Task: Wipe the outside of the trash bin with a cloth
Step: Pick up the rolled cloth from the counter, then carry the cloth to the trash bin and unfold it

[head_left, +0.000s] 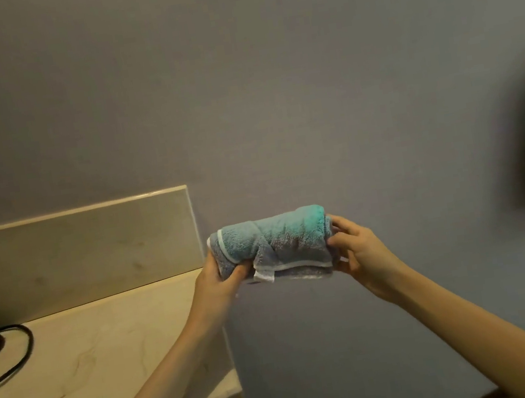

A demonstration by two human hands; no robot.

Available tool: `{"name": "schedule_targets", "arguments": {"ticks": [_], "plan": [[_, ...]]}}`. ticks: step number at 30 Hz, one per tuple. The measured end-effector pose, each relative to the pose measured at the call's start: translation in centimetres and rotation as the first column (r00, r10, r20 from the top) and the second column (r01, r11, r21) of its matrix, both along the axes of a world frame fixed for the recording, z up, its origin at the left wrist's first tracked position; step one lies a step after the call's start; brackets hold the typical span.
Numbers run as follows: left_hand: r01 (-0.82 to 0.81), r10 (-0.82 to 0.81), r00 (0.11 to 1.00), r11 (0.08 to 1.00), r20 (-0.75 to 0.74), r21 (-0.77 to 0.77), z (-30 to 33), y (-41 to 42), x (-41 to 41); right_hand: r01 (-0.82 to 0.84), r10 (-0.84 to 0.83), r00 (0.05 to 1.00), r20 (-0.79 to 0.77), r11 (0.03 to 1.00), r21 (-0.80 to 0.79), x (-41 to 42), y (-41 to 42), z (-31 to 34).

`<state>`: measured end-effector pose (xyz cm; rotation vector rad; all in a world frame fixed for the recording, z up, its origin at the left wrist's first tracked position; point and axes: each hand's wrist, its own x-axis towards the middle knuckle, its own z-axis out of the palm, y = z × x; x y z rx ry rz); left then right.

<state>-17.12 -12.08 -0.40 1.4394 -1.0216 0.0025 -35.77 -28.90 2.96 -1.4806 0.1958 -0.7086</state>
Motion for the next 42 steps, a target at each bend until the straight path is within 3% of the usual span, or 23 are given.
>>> {"name": "schedule_targets", "arguments": {"ticks": [13, 27, 34, 42], "plan": [[0.181, -0.177, 0.958, 0.983, -0.225, -0.001, -3.2, -15.4, -16.3, 0.148, -0.144, 0.979, -0.146, 0.989, 0.015, -16.6, -13.9, -1.5], [0.266, -0.156, 0.888, 0.941, -0.433, 0.208, -12.4, -23.3, -27.0, 0.19, -0.109, 0.938, -0.329, 0.956, 0.225, -26.9, -22.9, -12.3], [0.361, -0.153, 0.818, 0.887, -0.554, 0.288, -17.3, -26.2, -28.0, 0.311, -0.149, 0.896, -0.418, 0.882, 0.353, -27.9, -25.2, -18.3], [0.458, -0.107, 0.732, 0.808, -0.673, 0.37, -23.4, -29.2, -28.7, 0.452, -0.119, 0.84, -0.529, 0.694, 0.561, -28.8, -25.8, -26.4]]}}
